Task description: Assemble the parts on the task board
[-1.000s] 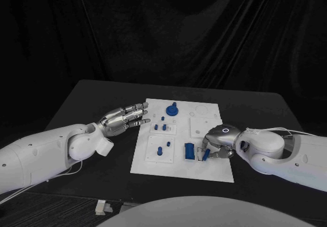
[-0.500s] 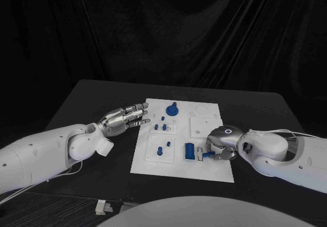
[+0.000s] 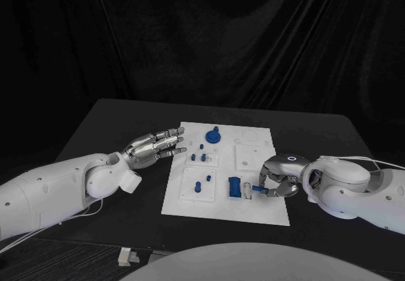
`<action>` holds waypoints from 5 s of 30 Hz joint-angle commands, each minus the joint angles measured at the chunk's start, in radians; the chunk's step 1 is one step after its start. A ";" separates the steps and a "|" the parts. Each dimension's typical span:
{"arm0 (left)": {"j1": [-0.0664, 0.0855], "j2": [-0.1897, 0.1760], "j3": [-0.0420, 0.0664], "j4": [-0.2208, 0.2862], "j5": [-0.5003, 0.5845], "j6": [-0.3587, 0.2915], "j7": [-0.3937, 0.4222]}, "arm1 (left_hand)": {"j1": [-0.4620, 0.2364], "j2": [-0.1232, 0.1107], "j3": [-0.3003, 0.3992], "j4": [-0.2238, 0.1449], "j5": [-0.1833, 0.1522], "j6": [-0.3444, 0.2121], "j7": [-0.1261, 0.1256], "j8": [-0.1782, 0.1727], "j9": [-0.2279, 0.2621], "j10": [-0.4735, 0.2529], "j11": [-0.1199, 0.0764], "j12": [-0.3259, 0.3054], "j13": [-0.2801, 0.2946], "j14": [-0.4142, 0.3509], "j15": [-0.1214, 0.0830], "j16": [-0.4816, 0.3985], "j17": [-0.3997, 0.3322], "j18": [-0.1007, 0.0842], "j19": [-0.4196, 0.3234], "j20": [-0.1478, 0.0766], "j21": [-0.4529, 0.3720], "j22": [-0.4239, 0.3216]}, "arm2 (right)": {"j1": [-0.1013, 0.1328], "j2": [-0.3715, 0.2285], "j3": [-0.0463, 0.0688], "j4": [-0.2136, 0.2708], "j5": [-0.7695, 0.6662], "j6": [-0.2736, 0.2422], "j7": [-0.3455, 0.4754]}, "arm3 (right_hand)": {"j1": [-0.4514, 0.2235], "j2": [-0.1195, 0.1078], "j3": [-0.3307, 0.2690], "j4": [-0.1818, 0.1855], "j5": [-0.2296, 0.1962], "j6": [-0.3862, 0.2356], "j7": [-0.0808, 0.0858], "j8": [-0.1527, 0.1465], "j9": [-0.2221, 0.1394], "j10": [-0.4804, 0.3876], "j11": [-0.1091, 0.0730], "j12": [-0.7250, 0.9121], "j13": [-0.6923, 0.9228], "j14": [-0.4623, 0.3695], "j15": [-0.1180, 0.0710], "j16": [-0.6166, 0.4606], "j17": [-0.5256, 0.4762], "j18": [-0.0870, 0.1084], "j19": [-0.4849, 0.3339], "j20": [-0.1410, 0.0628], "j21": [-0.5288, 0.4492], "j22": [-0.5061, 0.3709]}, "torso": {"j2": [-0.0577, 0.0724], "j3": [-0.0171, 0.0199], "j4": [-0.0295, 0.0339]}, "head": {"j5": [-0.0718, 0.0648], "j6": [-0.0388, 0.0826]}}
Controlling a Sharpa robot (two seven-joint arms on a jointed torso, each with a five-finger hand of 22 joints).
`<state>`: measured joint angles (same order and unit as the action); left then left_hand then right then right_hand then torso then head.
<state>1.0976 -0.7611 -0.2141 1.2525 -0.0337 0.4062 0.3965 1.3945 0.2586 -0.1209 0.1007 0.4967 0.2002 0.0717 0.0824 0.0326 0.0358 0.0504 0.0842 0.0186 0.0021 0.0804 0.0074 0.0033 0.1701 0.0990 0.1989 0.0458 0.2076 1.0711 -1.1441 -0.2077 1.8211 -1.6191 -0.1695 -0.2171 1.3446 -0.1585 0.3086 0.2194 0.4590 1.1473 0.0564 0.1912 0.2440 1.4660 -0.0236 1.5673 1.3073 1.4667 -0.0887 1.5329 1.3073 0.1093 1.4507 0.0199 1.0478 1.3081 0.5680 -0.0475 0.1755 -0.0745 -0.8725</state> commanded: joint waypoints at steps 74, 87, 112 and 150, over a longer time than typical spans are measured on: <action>-0.002 0.004 0.001 0.002 0.007 0.018 -0.005 | -0.006 0.009 0.005 0.004 0.002 -0.001 0.007 0.007 0.001 -0.002 0.007 0.004 0.001 0.001 0.006 0.004 0.000 0.010 0.002 0.001 0.006 -0.002 | -0.013 0.091 -0.001 -0.035 1.100 -0.199 -0.333 | -0.272 0.077 0.085 -0.149 -0.089 -0.052 0.009 -0.052 -0.004 0.105 0.008 0.004 0.263 0.075 0.009 -0.037 0.114 0.016 -0.052 0.010 -0.194 0.090 | 0.000 0.0000 -0.0006 | 0.009 0.000; -0.003 0.006 0.001 0.000 0.007 0.024 -0.014 | -0.007 0.010 0.005 0.005 0.001 0.000 0.007 0.007 0.001 -0.002 0.006 0.004 0.001 0.001 0.007 0.004 0.001 0.010 0.002 0.002 0.006 -0.002 | -0.017 0.100 -0.001 -0.034 1.006 -0.143 -0.345 | -0.241 0.073 0.088 -0.204 -0.109 -0.049 0.006 -0.041 0.001 0.105 0.006 0.004 0.263 0.075 0.007 -0.038 0.113 0.018 -0.054 0.009 -0.202 0.088 | 0.001 0.0002 -0.0004 | 0.008 0.000; -0.007 0.008 0.001 -0.005 0.006 0.032 -0.027 | -0.008 0.011 0.005 0.006 0.001 0.001 0.008 0.008 0.002 -0.003 0.006 0.003 0.001 0.001 0.008 0.004 0.001 0.010 0.002 0.002 0.006 -0.003 | -0.020 0.107 -0.001 -0.022 0.779 -0.145 -0.298 | -0.324 0.063 -0.024 -0.174 -0.144 -0.040 -0.003 0.011 0.051 0.105 -0.002 0.004 0.263 0.075 0.001 -0.036 0.116 0.018 -0.054 0.004 -0.207 0.089 | -0.001 0.0005 0.0002 | 0.010 0.000; -0.012 0.008 0.001 -0.009 0.007 0.037 -0.039 | -0.012 0.011 0.005 0.008 -0.001 0.014 0.013 0.015 0.004 -0.004 0.007 0.003 0.001 0.002 0.011 0.005 0.001 0.009 0.003 0.003 0.007 -0.002 | -0.020 0.085 -0.001 -0.004 0.739 -0.232 -0.251 | -0.389 0.145 -0.276 0.073 -0.248 -0.276 -0.057 0.571 0.665 0.105 -0.047 0.004 0.263 0.081 -0.035 -0.021 0.143 0.014 -0.041 -0.028 -0.186 0.098 | 0.001 0.0005 -0.0001 | 0.013 0.000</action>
<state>1.0876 -0.7536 -0.2141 1.2421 -0.0337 0.4290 0.3472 1.3866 0.2665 -0.1181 0.1035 0.4967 0.2110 0.0825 0.0947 0.0350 0.0358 0.0504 0.0842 0.0189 0.0058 0.0841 0.0074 0.0033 0.1702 0.0988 0.1988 0.0497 0.2058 1.0534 -1.0548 -0.2087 1.8109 -0.8694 -0.3613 -0.4888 0.9723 -0.0167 0.0347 0.2911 0.2058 0.8752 0.0032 0.7588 0.9034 1.4664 -0.0633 1.5672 1.3073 1.4656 -0.1170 1.5071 1.3073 0.1092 1.4085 -0.0022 0.8567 1.3074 0.5691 -0.0472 0.1744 -0.0602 -0.8725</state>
